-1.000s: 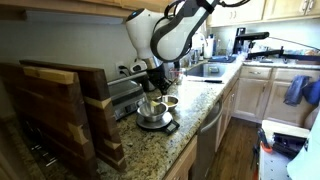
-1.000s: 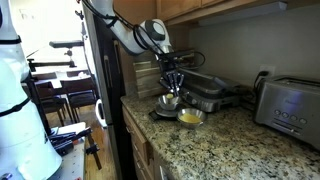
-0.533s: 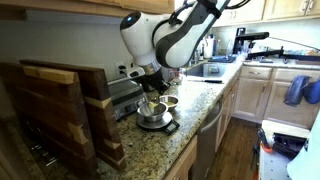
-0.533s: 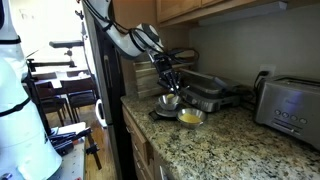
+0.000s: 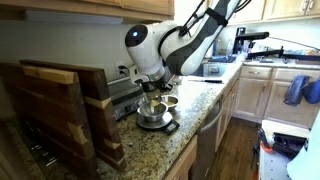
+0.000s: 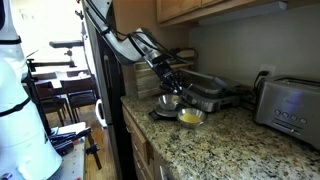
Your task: Use the silver spoon to scoop out the contents in the right bowl into the left bowl
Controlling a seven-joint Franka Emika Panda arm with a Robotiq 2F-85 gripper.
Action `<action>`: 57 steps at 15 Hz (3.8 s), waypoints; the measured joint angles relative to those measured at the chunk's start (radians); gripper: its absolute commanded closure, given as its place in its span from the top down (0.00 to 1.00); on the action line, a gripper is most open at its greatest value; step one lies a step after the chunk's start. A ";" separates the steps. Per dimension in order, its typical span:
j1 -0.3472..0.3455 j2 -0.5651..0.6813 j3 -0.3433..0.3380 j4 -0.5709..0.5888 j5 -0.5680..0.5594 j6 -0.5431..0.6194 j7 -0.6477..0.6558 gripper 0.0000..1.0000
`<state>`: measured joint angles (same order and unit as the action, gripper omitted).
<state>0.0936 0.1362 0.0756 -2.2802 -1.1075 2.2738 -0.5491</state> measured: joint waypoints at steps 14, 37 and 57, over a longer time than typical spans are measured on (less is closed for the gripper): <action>0.001 0.000 0.020 -0.079 -0.406 0.050 0.463 0.03; 0.067 -0.173 0.117 -0.345 -0.888 -0.081 1.176 0.03; -0.086 -0.193 -0.104 -0.154 -0.586 0.047 1.154 0.03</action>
<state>0.0075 -0.0569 -0.0288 -2.4338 -1.6933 2.3207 0.6050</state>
